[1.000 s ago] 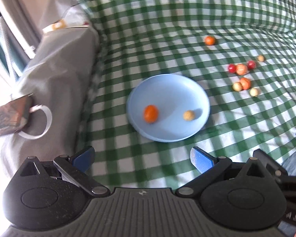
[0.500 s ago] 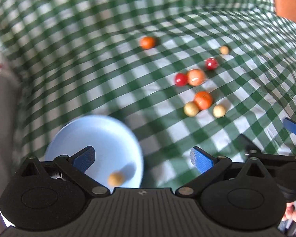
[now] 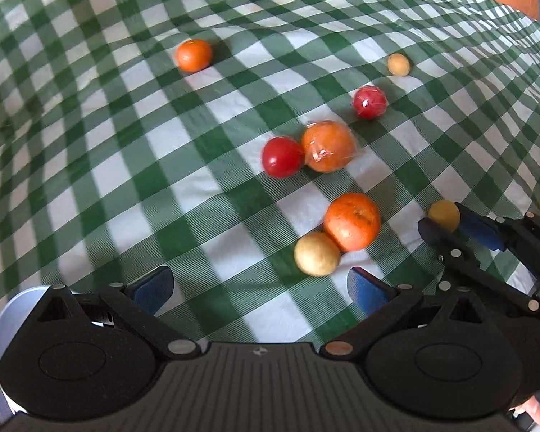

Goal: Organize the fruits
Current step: 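Grasp a tan fruit with the left tool while the right tool grasps another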

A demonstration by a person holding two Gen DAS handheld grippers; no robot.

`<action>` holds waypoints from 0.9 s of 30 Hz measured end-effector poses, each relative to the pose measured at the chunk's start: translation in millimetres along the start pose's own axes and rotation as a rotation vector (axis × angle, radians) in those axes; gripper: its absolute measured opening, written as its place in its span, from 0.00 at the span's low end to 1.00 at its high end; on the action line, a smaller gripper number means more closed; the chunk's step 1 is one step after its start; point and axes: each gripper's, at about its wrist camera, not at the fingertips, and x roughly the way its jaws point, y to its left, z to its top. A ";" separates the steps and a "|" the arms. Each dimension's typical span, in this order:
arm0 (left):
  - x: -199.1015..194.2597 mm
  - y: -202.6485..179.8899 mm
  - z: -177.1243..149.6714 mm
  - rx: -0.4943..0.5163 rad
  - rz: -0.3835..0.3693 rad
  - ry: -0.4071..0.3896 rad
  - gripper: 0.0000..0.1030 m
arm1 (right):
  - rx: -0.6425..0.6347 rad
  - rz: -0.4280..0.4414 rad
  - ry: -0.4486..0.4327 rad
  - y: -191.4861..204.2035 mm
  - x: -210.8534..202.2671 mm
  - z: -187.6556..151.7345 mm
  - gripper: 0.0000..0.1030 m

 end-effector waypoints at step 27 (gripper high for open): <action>-161.5 46.5 -66.3 -0.158 0.025 -0.100 0.28 | 0.032 -0.187 -0.175 -17.3 -27.6 2.0 0.25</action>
